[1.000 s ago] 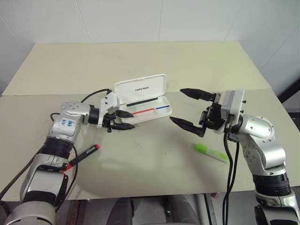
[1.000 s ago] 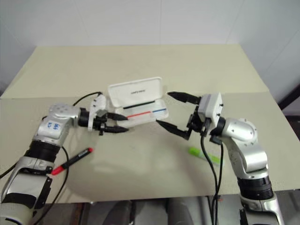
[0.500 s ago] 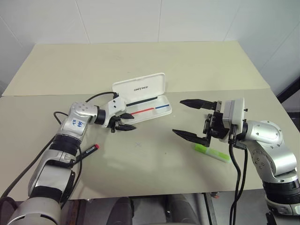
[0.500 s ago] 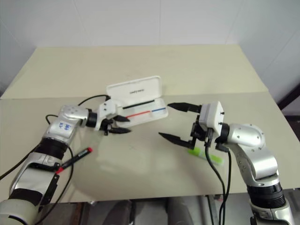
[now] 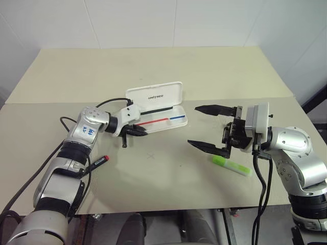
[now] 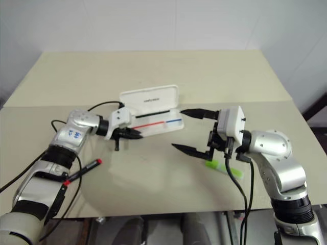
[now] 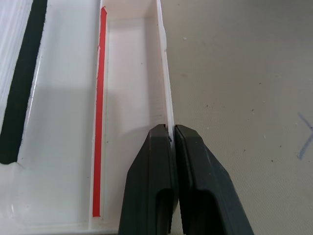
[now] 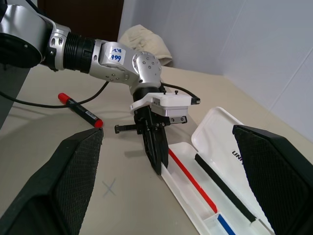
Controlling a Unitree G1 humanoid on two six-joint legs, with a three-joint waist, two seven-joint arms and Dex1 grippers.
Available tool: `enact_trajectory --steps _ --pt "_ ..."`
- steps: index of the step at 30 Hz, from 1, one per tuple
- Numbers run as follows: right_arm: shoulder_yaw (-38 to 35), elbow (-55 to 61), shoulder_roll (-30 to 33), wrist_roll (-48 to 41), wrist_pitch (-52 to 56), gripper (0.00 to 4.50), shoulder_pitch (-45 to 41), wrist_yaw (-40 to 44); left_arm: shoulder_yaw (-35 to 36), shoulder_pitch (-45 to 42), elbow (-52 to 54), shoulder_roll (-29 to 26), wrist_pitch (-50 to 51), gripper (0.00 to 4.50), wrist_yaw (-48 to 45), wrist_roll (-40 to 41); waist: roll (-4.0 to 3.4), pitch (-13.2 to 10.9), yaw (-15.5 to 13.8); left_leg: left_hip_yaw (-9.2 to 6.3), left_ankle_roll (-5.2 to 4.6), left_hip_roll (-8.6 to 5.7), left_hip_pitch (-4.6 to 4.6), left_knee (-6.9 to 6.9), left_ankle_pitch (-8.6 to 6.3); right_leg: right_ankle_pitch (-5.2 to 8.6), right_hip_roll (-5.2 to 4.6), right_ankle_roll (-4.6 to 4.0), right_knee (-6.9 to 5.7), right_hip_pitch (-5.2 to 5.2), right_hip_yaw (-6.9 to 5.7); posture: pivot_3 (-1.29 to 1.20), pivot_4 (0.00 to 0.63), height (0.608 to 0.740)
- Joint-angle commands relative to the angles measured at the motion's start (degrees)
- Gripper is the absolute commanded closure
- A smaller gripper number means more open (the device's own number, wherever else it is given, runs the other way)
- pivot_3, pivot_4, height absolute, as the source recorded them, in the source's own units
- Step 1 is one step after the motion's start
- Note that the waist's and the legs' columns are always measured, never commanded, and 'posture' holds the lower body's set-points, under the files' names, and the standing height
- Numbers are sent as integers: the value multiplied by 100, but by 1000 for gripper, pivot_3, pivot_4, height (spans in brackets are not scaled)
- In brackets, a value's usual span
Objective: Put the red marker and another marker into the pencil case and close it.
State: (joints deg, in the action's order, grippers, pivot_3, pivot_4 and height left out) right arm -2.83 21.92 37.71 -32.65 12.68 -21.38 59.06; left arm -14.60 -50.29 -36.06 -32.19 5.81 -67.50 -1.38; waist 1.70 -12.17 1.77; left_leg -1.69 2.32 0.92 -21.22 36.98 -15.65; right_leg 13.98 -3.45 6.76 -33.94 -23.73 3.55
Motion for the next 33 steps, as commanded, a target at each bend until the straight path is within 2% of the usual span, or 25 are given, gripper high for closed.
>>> enact_trajectory --steps 1,7,12,18,25,33 --pt "-218 -128 38 -55 -62 0 -75 -1 -101 129 472 -148 45 4486 -223 -89 0 0 2 0 0 0 -1 4 0 4 0 -8 3 2 0 0 150 740" --pt "-384 -657 86 113 -313 0 133 74 -13 612 2064 -415 602 4486 -374 31 0 0 -19 -2 -2 0 -7 -1 -7 -10 -3 16 -2 0 1 0 150 740" --pt "-508 -917 174 228 -468 0 292 165 47 1474 3665 -664 1232 4486 -380 218 -2 -1 -12 -6 -5 0 -13 -2 -25 -3 -4 22 -2 -4 0 0 150 740" --pt "-663 -1051 304 273 -559 0 482 267 40 2176 4769 -769 1642 4486 -257 450 -2 -2 -17 -4 -3 1 -10 1 -29 2 -4 18 2 -2 0 0 150 740" --pt "-839 -937 481 234 -575 0 788 330 89 2653 5077 -1025 1515 4486 -247 519 -2 -2 -8 -2 -3 1 -6 6 -29 14 -4 -3 4 1 1 0 150 740" --pt "-827 -851 461 218 -544 0 776 236 23 2779 4690 -1117 950 4486 -152 439 -2 -2 -7 4 -4 4 0 6 -28 21 -3 -15 3 1 5 0 150 740"
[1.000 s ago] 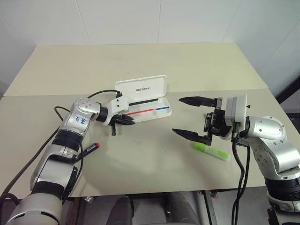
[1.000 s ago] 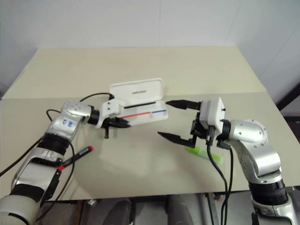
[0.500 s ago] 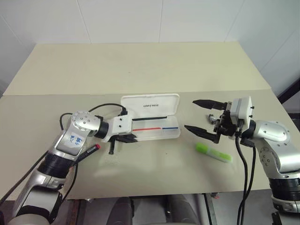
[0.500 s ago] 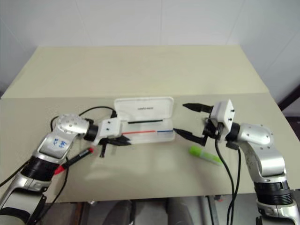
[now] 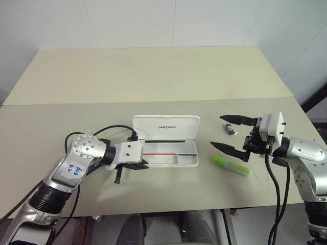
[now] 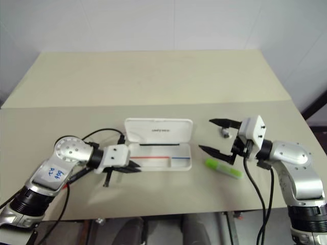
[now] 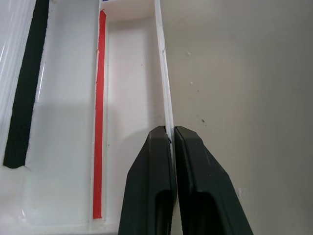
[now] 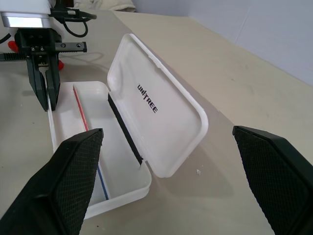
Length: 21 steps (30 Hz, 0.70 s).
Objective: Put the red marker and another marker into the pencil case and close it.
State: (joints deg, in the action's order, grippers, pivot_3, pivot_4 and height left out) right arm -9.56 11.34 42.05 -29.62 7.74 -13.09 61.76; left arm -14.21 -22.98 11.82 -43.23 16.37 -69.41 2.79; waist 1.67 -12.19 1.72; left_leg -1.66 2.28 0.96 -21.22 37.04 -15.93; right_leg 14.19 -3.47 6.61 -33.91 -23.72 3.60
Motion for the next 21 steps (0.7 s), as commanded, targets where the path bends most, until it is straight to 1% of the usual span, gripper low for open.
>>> enact_trajectory --steps 1,2,11,14,20,21 --pt "-150 196 26 -81 -53 0 -63 -31 -19 17 -117 31 -88 4486 66 45 0 0 -3 0 0 -1 0 1 0 7 -1 -13 0 1 0 0 150 740" --pt "-147 193 23 -80 -52 0 -70 -34 -20 -22 -117 88 -43 4486 124 57 0 0 -5 1 0 -1 -1 2 0 31 -2 -55 1 1 0 0 150 740" --pt "-64 222 -58 -50 -59 0 -97 -108 -107 -165 130 415 605 4486 313 212 0 0 -20 -2 -3 -4 1 9 2 29 -3 -52 -4 8 0 0 150 740" --pt "-29 232 -81 -50 -57 0 -119 -128 -153 -167 184 430 704 3707 315 201 0 0 -18 -3 -4 -6 1 14 4 29 -4 -51 -3 11 1 0 150 740" --pt "22 157 -129 -22 -88 0 -192 -109 -108 -161 233 410 463 1844 344 258 0 0 7 -3 -3 -3 2 8 4 29 -1 -52 -3 8 1 0 150 740" --pt "40 149 -144 -15 -93 0 -209 -106 -93 -156 268 403 449 1844 324 297 0 0 5 -3 -3 -3 3 8 4 29 -1 -52 -4 8 0 0 150 740"
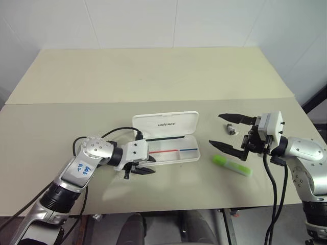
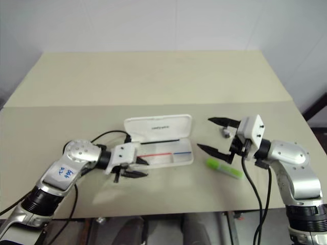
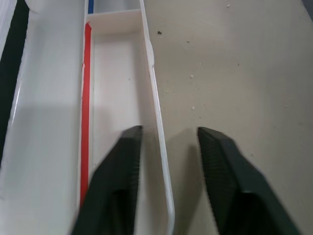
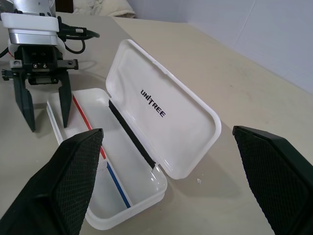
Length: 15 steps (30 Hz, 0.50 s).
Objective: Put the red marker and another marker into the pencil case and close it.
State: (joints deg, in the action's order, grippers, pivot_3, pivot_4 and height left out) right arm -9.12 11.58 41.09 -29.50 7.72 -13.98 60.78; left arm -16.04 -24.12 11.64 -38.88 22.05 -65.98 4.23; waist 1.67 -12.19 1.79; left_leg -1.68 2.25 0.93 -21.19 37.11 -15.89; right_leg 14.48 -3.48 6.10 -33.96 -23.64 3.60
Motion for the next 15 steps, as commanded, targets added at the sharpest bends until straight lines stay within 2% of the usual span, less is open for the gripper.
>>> enact_trajectory --steps 1,8,11,15 --pt "18 111 -70 -25 -96 0 -141 0 115 -20 352 -62 -137 1844 -69 213 0 0 -6 0 0 0 0 0 0 0 0 0 0 0 0 0 150 740" --pt "178 -7 -174 -17 -149 0 -276 113 487 230 840 -376 -21 1844 -190 653 0 0 -1 0 0 0 -2 -1 0 0 -1 0 2 0 0 0 150 740" --pt "274 -119 -246 -19 -202 0 -415 199 905 486 1210 -631 247 1312 -117 940 0 -1 8 0 0 3 -1 -3 0 1 0 -2 0 -2 0 0 150 740" --pt "388 -149 -340 -61 -232 0 -679 331 1647 1011 1804 -1182 875 30 -191 1514 0 -2 19 0 0 4 1 -3 0 3 0 -5 -2 -3 -1 0 150 740"
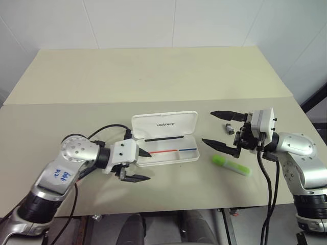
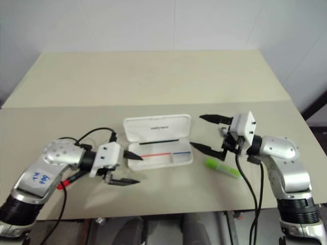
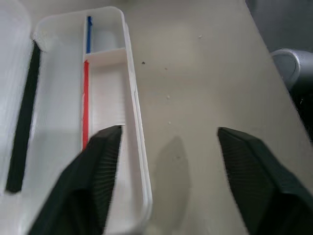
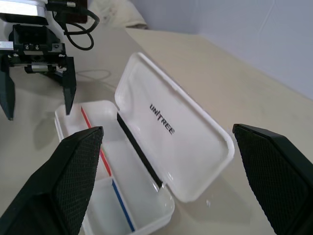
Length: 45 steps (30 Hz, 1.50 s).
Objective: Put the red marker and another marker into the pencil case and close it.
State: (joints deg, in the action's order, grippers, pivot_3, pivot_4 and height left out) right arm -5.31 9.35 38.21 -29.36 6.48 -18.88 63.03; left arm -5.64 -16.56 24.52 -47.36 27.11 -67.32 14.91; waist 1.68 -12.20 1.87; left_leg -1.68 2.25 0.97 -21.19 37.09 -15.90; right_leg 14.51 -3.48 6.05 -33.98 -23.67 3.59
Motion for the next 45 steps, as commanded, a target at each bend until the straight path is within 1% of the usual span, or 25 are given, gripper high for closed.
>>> enact_trajectory --steps 1,4,7,9,12,16,23,27,30,36,40,45 --pt "43 86 -78 -102 -98 0 -280 137 854 398 639 -454 548 30 -8 582 -1 -1 11 0 0 1 -1 -1 0 0 0 0 0 -1 0 0 150 740" --pt "160 130 -132 -196 -38 0 -516 305 1384 683 753 -862 1044 30 170 687 -4 -3 5 -1 0 2 -1 -1 0 2 -1 -3 -1 -2 -2 0 150 740" --pt "296 250 -123 -393 126 0 -732 559 1822 891 599 -1334 1609 30 319 671 -4 -3 7 -3 0 2 1 -1 0 2 1 -4 -1 -2 -3 0 150 740" --pt "418 349 -85 -473 196 0 -861 784 2005 1088 487 -1719 1994 30 283 671 -4 -5 8 -3 0 3 -1 -2 0 4 1 -6 0 -3 -5 0 150 740" --pt "595 487 -57 -575 273 0 -1053 1113 2114 1404 166 -2137 2063 30 402 377 -7 -6 10 -2 1 3 -1 -9 -1 6 0 -8 4 -6 -5 0 150 740" --pt "716 507 -73 -575 290 0 -1194 1337 1982 1566 101 -2233 2261 30 646 306 -7 -6 -9 -4 6 4 -4 -15 -4 11 -2 -13 5 -10 -11 0 150 740" --pt "636 526 -73 -508 298 0 -1203 1216 1686 1901 82 -2346 2316 30 908 81 -7 -6 -7 -2 15 7 -7 -20 -10 12 -4 -16 4 -17 -11 0 150 740" --pt "567 629 -52 -480 337 0 -1129 1061 1464 1944 -245 -2430 2068 30 972 -129 -7 -6 -8 -1 16 8 -7 -26 -10 15 -3 -20 1 -23 -11 0 150 740" --pt "535 673 -29 -466 347 0 -1098 976 1387 1879 -386 -2417 1924 661 1040 -223 -7 -6 -7 0 16 8 -6 -26 -10 15 -4 -21 2 -22 -11 0 150 740" --pt "487 715 10 -417 317 0 -1016 850 1193 1743 -597 -2424 1741 2673 998 -319 -7 -6 -7 3 16 8 -4 -30 -10 15 -5 -22 2 -23 -10 0 150 740" --pt "462 665 22 -369 268 0 -996 804 1128 1707 -611 -2404 1707 3907 1009 -330 -8 -6 -8 4 16 7 -4 -30 -10 15 -5 -22 1 -23 -9 0 150 740" --pt "407 505 22 -344 239 0 -984 814 1251 1641 -565 -2300 1602 3950 809 -70 -8 -6 -7 4 15 8 -2 -29 -10 15 -4 -22 -3 -22 -9 0 150 740"
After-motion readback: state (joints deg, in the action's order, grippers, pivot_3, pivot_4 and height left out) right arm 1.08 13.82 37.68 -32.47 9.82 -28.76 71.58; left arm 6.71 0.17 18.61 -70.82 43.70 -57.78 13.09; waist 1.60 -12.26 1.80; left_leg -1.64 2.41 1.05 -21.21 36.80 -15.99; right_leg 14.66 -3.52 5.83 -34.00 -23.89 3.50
